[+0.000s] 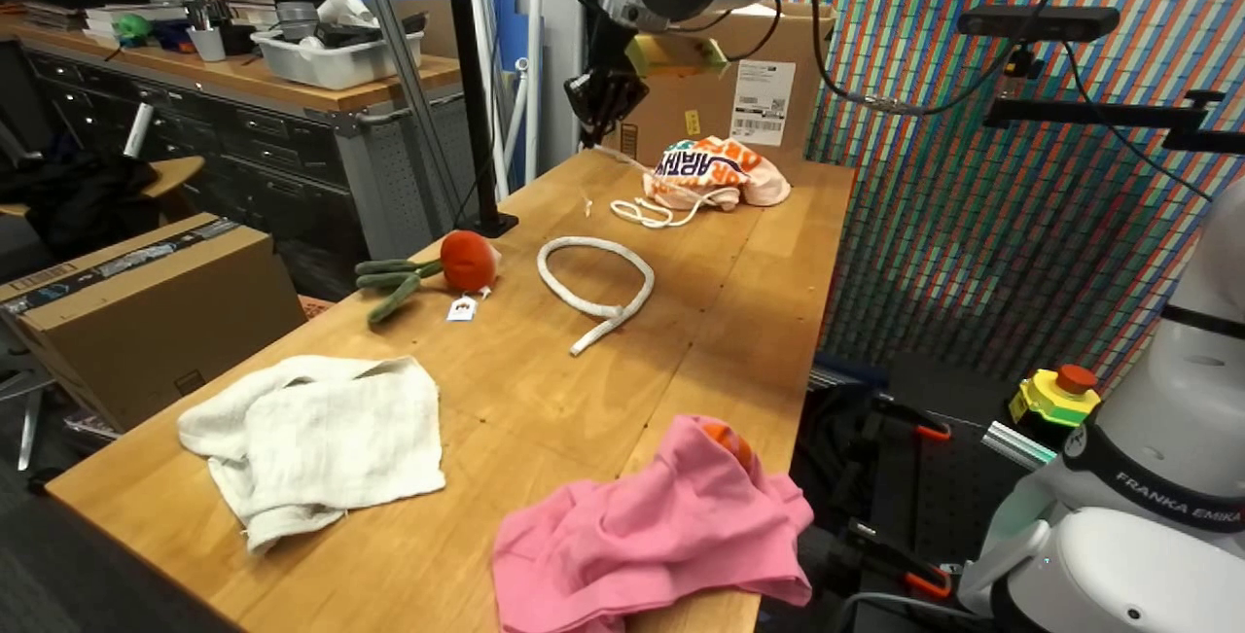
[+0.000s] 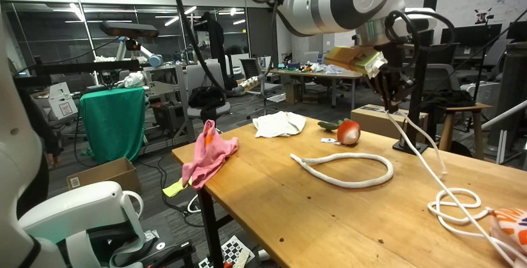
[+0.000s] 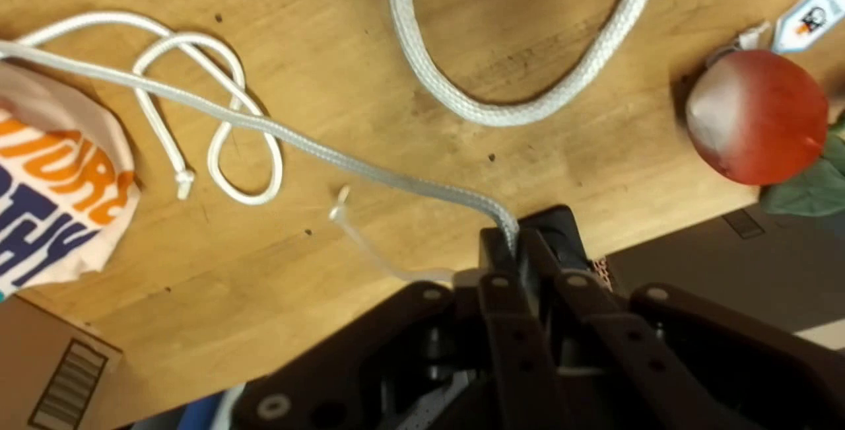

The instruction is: Move the peach shirt to the right, move the white towel and pink shirt to the left, move the radish backwards, move the long white rope to the right

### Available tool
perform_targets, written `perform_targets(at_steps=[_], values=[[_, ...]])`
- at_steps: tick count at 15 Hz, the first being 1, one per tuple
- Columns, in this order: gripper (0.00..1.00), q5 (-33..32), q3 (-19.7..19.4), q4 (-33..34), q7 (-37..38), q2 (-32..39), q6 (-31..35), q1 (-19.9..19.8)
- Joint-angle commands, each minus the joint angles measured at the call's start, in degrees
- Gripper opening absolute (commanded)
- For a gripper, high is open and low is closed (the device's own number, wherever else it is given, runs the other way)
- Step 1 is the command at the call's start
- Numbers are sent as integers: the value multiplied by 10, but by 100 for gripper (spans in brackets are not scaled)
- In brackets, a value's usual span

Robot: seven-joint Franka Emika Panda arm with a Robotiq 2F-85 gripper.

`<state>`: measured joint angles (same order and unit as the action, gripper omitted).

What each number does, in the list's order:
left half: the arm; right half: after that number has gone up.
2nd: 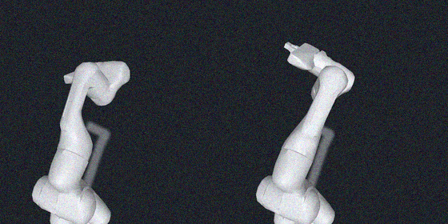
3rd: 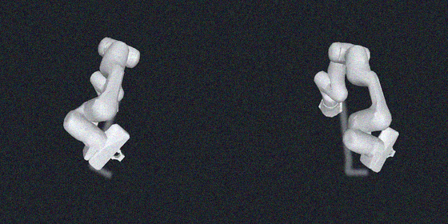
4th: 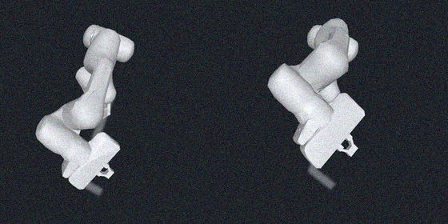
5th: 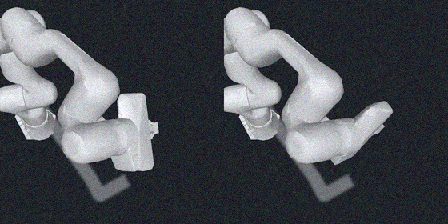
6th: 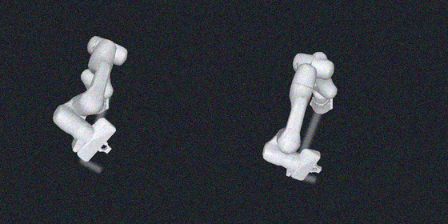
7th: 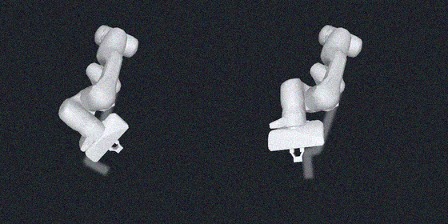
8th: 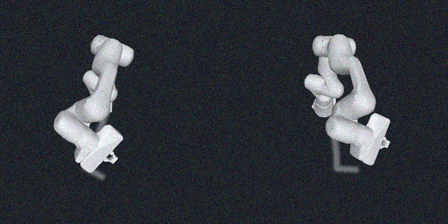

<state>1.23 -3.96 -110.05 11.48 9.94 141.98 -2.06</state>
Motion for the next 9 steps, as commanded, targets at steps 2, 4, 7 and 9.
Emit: perform_targets(at_steps=[2,4,7,9], values=[[8,-6,8,4,0,-61,18,7],[9,-12,10,11,13,-86,27,9],[8,-29,17,11,42,-150,21,9],[8,-47,26,30,67,-176,19,5]])
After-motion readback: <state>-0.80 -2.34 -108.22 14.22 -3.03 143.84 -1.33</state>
